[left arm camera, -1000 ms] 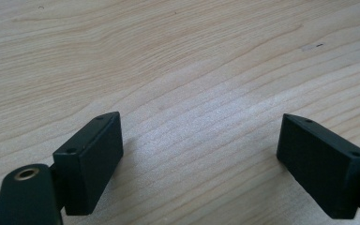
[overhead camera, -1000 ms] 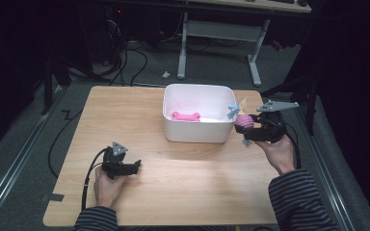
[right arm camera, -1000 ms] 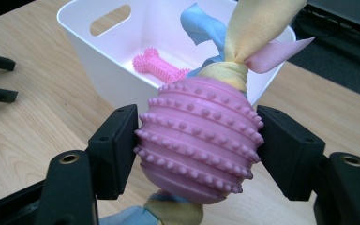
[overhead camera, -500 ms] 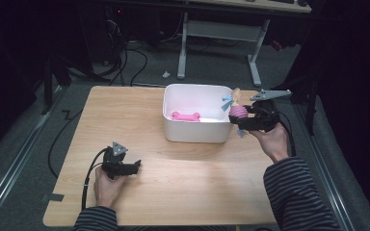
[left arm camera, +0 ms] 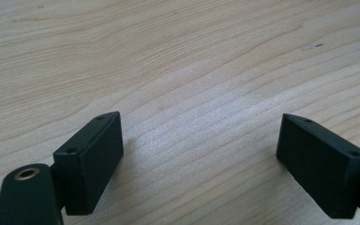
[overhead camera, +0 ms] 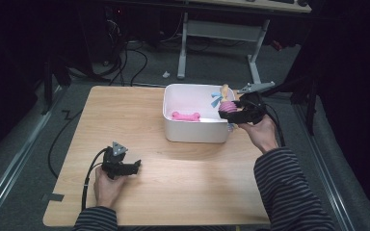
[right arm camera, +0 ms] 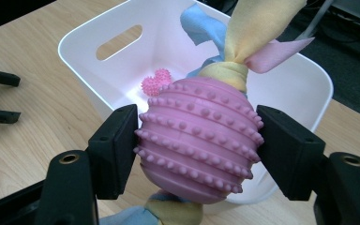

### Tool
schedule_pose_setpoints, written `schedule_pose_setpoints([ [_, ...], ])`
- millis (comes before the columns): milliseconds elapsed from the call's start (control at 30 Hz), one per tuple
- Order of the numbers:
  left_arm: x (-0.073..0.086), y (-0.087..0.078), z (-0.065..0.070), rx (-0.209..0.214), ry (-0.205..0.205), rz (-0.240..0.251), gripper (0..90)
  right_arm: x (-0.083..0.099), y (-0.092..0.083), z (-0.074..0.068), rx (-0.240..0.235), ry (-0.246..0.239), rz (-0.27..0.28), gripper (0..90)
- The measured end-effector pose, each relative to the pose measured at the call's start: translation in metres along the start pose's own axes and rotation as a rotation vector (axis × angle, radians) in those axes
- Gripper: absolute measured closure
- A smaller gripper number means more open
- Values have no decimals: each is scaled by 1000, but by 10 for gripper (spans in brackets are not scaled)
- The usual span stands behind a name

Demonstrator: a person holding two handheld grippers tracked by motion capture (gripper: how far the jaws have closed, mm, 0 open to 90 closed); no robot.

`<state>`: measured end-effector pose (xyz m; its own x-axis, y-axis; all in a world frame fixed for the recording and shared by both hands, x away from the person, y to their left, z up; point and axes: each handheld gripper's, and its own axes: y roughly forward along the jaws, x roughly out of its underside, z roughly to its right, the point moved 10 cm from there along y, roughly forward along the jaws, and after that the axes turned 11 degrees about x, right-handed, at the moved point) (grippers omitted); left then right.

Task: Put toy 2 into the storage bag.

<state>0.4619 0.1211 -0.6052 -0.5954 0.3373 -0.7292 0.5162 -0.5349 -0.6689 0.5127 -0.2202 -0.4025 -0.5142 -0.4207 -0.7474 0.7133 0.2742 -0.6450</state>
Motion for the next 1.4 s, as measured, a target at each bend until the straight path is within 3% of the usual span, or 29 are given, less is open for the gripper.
schedule_pose_setpoints([
  [533, 0, 0, 0, 0, -1, 0, 154, -9, 35, -20, -37, -24, -56, 331],
  [900, 0, 0, 0, 1, -1, 1, 155, -8, 57, -30, -38, -23, -102, 330],
  [1400, 0, 0, 0, -1, -4, 2, 157, -5, 70, -39, -67, -29, -147, 329],
])
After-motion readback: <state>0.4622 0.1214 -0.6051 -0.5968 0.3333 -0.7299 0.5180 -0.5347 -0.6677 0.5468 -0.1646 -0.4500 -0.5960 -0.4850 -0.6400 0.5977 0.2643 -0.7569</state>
